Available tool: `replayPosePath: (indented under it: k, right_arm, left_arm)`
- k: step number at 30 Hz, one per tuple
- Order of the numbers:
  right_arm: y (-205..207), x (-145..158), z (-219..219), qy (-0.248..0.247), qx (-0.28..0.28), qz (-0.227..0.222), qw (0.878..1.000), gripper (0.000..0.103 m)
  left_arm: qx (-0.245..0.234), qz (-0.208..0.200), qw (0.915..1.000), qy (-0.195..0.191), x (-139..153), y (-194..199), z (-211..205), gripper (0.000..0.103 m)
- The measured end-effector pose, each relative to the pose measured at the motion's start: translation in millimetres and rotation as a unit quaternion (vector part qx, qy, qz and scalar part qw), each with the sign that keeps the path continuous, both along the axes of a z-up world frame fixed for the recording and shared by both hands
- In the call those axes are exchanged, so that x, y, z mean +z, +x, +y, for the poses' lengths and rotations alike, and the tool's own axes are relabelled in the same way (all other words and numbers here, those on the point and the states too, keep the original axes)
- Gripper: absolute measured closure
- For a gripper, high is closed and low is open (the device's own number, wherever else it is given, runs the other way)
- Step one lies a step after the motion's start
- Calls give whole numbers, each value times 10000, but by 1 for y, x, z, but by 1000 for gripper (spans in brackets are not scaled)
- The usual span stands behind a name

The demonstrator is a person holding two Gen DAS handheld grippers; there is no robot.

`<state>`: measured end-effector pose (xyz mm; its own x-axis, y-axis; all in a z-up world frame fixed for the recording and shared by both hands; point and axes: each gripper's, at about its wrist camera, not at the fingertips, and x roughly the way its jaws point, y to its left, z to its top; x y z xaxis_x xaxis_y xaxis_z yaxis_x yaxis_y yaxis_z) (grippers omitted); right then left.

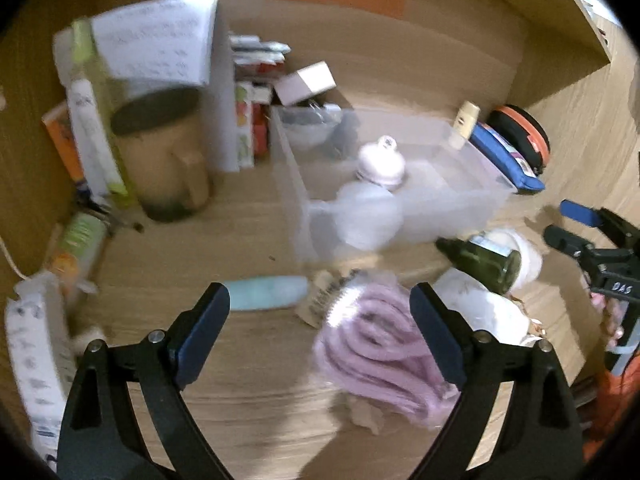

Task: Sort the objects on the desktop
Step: 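Grasp the bag of pink rope with the left gripper while the right grasps the cream jar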

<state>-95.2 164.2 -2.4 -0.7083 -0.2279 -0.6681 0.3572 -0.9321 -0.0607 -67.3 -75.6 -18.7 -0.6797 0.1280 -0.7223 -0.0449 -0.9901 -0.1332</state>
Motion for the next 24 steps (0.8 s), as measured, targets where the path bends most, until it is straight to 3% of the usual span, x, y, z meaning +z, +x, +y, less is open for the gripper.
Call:
replayPosePath:
  k: [7,10,20,24]
  right_arm:
    - [-4,-18,-7,-55,93,-268,9996,19]
    - [-8,-25,-9,-60,147,-337,9993,14]
    - [-4,-32,2,-120,232,-310,9992,13]
    - [-1,-36,13,-209,157,-410,9988,13]
  left_arm:
    - [-211,-252,9994,108,-21,-14,33,11]
    - [-215,-265,9994,35,-29,-13,38,10]
    - [72,-589,9976,-360,-48,16,9,8]
    - [172,-714,9972,-167,-52,21,-1,8]
